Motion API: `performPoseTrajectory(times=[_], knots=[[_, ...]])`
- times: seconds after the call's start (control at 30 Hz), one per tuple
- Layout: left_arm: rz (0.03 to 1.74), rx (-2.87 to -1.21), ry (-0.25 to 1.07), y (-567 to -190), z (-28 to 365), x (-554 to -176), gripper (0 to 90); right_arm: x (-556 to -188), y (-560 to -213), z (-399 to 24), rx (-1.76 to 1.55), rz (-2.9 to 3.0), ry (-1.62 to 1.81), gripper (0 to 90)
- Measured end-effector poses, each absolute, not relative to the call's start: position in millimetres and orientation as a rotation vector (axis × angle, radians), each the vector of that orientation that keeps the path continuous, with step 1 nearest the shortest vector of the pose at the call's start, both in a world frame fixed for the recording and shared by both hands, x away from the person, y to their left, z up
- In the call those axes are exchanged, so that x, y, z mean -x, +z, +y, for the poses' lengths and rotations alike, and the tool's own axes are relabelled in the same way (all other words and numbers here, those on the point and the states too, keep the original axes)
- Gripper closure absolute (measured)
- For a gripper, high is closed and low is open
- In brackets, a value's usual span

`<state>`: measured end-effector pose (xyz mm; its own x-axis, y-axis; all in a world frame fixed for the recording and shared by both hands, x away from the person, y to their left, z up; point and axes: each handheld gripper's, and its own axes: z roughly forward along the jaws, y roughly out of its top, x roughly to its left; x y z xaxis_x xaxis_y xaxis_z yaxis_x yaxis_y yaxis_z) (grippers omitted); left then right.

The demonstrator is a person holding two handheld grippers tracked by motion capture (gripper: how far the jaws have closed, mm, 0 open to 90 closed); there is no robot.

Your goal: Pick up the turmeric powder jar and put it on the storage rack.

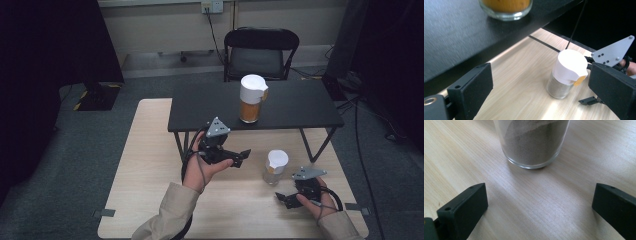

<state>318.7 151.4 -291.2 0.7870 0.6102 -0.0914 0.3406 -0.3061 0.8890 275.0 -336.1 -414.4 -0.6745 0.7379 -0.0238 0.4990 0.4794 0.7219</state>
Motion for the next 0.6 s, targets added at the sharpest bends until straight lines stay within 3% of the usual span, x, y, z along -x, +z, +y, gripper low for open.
performPoseTrajectory(times=[0.6], knots=[[0.746,-1.936,0.299,-317,152,-323,4.5,-275,-414,-336,-1.044,2.400,1.008,0.0]])
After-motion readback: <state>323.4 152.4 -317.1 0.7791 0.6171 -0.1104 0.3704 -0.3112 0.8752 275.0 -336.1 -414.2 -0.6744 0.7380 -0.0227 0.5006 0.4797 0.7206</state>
